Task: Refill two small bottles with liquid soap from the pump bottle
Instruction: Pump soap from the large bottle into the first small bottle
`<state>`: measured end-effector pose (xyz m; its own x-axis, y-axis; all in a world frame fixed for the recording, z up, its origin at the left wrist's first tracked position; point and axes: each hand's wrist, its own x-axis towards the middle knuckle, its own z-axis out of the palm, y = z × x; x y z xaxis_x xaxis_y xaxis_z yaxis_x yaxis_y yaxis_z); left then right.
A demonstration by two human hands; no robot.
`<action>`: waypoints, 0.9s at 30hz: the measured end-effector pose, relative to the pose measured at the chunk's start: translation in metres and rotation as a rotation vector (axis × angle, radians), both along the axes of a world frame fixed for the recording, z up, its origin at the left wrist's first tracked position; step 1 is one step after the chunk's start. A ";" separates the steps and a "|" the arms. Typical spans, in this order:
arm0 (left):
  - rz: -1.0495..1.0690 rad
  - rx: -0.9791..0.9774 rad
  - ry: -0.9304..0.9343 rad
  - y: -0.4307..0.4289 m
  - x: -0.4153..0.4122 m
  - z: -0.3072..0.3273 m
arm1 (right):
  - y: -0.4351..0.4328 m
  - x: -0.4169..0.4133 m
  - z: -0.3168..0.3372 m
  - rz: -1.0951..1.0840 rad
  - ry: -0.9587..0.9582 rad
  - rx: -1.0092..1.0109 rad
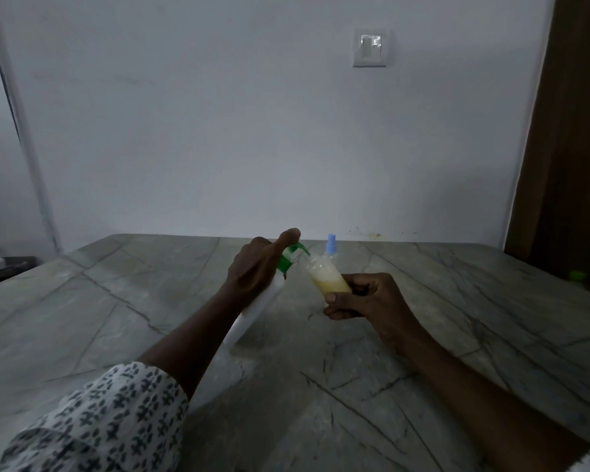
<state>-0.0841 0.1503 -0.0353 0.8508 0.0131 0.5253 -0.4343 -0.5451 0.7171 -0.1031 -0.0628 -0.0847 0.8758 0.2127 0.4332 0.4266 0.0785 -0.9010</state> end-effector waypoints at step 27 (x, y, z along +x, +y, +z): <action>0.193 0.120 -0.064 -0.004 0.004 0.000 | 0.002 0.000 0.000 -0.053 -0.025 -0.052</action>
